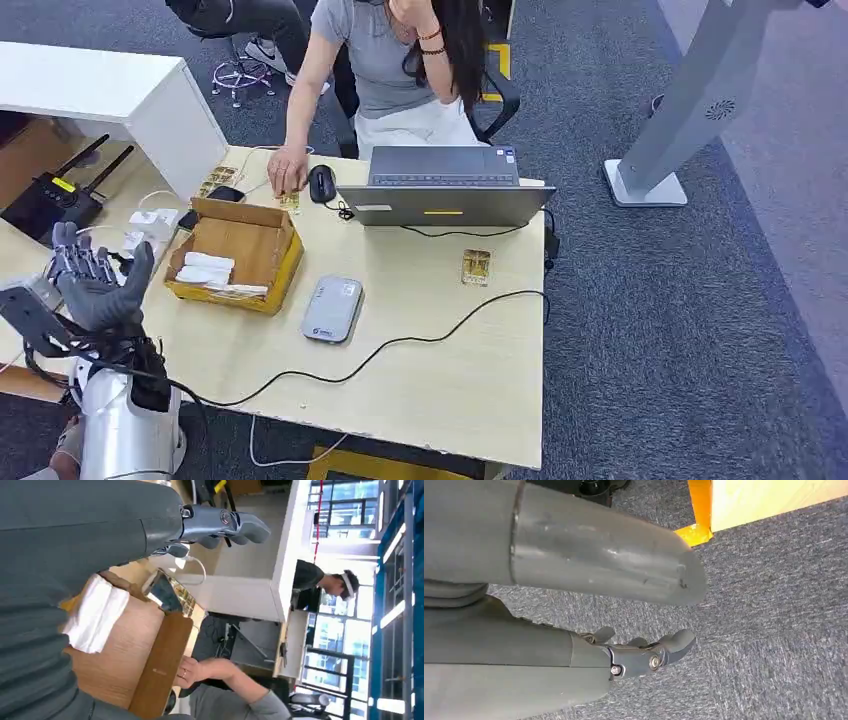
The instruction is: Pass the card to the sensor for recognition and then transmit it.
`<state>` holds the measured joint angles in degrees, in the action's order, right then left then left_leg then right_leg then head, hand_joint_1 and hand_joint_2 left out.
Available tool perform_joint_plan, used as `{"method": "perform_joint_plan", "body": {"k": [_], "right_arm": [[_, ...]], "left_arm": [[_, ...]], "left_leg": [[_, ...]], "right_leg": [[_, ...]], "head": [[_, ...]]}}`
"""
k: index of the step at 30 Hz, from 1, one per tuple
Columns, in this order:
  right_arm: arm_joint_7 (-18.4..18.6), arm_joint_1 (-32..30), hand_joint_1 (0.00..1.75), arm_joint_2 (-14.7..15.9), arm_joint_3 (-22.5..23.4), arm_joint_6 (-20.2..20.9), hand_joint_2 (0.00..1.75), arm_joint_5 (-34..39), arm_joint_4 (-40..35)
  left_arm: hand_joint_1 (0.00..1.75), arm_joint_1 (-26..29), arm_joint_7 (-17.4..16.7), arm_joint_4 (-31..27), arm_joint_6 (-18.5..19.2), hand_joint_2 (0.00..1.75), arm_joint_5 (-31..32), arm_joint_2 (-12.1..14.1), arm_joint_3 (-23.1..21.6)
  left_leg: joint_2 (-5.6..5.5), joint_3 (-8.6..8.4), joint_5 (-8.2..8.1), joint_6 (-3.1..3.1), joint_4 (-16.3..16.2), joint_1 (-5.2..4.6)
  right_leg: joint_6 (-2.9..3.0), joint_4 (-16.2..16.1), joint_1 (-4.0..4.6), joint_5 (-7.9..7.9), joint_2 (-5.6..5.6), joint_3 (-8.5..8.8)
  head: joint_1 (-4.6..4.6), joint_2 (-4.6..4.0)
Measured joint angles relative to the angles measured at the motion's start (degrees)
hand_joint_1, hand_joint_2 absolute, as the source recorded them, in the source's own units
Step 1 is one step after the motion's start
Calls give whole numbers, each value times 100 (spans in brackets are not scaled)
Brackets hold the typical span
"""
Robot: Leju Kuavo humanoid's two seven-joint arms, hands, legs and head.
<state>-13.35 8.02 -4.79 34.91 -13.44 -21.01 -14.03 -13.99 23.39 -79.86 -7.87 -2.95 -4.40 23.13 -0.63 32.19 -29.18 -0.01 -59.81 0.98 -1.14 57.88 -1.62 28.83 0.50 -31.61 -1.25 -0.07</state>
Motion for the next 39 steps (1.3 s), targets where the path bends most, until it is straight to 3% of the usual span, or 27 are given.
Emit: {"method": "perform_joint_plan", "body": {"k": [39], "right_arm": [[361,301,0,-122,-369,192,0,-645,2]], "left_arm": [[0,-3776,-1880,3310,-1786,175,5701,921,-3207]], "left_leg": [[2,10,9,0,-3,0]], "right_leg": [[9,6,1,-11,4,2]], "head": [[-2,0]]}}
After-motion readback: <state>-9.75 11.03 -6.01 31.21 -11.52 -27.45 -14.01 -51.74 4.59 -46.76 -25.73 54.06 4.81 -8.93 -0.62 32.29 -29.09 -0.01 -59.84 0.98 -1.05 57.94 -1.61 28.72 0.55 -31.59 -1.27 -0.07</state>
